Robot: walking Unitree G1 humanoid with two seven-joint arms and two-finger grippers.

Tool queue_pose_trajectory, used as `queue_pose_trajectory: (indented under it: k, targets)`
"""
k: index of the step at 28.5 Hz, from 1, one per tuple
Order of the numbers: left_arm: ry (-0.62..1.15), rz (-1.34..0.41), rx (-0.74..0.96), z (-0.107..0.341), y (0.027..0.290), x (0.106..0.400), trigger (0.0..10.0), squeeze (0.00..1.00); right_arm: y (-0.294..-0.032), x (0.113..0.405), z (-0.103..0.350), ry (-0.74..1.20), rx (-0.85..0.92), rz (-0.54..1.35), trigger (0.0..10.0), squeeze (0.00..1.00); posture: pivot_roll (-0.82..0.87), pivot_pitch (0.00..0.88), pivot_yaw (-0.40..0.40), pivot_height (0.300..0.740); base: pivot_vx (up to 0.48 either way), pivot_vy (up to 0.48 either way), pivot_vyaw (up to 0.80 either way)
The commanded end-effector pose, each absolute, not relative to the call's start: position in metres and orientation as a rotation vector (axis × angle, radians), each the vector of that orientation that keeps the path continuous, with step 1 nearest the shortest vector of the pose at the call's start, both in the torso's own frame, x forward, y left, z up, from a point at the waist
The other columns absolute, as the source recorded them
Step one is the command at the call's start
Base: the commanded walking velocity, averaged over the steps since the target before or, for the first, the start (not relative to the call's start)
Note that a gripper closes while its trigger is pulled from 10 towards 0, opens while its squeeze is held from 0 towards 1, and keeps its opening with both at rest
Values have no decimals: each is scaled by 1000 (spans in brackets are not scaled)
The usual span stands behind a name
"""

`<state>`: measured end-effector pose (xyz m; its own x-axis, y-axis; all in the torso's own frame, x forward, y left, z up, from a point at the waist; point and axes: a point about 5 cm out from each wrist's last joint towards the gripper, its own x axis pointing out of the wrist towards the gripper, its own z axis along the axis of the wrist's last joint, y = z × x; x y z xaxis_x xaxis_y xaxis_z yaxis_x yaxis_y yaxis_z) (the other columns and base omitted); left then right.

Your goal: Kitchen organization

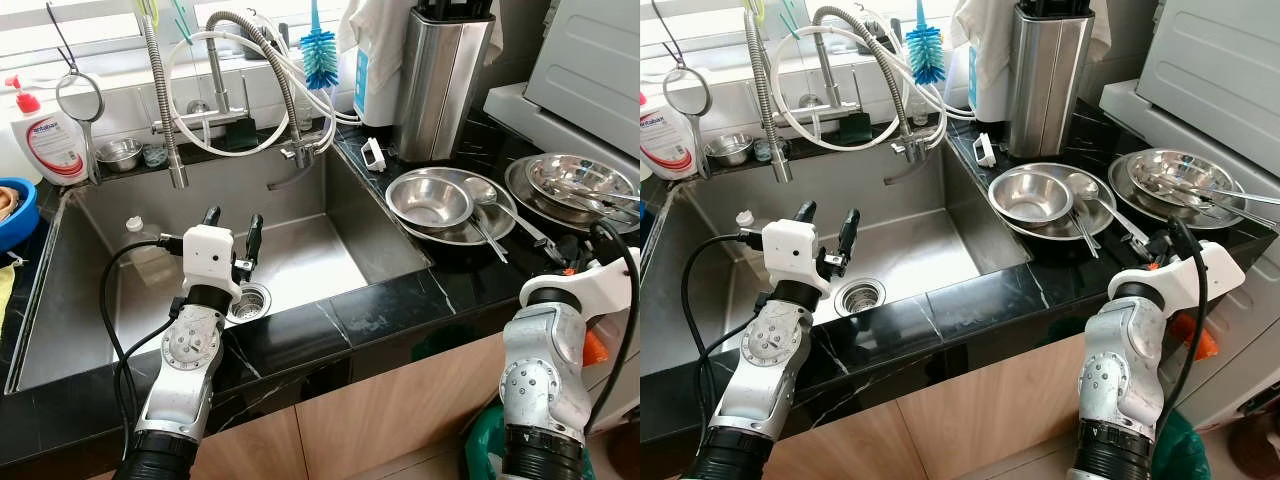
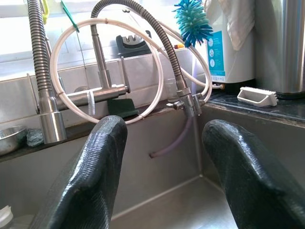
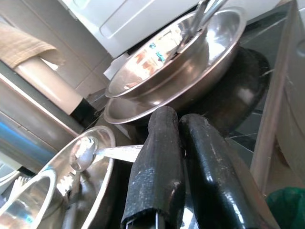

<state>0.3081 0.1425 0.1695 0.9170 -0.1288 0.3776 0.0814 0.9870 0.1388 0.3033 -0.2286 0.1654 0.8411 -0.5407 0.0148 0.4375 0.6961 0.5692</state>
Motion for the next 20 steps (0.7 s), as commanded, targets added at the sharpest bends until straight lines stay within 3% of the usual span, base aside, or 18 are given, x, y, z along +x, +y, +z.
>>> queue_pose_trajectory:
  k: [1, 2, 3, 5, 6, 7, 12, 13, 14, 20]
  targets:
    - [-416, -99, 149, 173, 144, 308, 10000, 0, -223, 307, 173, -211, 584, -510, 10000, 0, -115, 0, 66, 740, 0, 0, 0]
    - [-416, -98, 150, 173, 144, 308, 10000, 0, -221, 308, 175, -217, 591, -495, 10000, 0, -115, 0, 66, 740, 0, 0, 0]
    - [-415, -97, 151, 173, 144, 308, 10000, 0, -219, 309, 176, -222, 594, -479, 10000, 275, -115, 0, 66, 740, 0, 0, 0]
    - [-415, -95, 152, 173, 145, 308, 10000, 0, -216, 311, 179, -232, 585, -448, 10000, 325, -113, 0, 65, 740, 0, 0, 0]
    - [-414, -94, 153, 173, 145, 308, 10000, 0, -212, 312, 183, -244, 570, -415, 10000, 216, -113, 0, 65, 740, 0, 0, 0]
    - [-414, -92, 155, 173, 145, 308, 10000, 0, -206, 313, 188, -262, 546, -365, 10000, 0, -113, 0, 65, 740, 0, 0, 0]
    - [-413, -92, 156, 173, 145, 308, 10000, 0, -198, 314, 196, -293, 515, -316, 10000, 0, -112, 0, 65, 740, 0, 0, 0]
    - [-413, -92, 156, 173, 145, 308, 10000, 0, -198, 314, 195, -295, 522, -317, 9098, 0, -112, 0, 65, 740, 0, 0, 0]
    - [-413, -91, 156, 173, 145, 308, 10000, 0, -199, 314, 195, -296, 524, -318, 0, 0, -114, 0, 64, 740, 0, 0, 0]
    - [-411, -90, 156, 173, 145, 308, 10000, 0, -204, 313, 193, -292, 524, -341, 0, 0, -113, 0, 62, 740, 0, 0, 0]
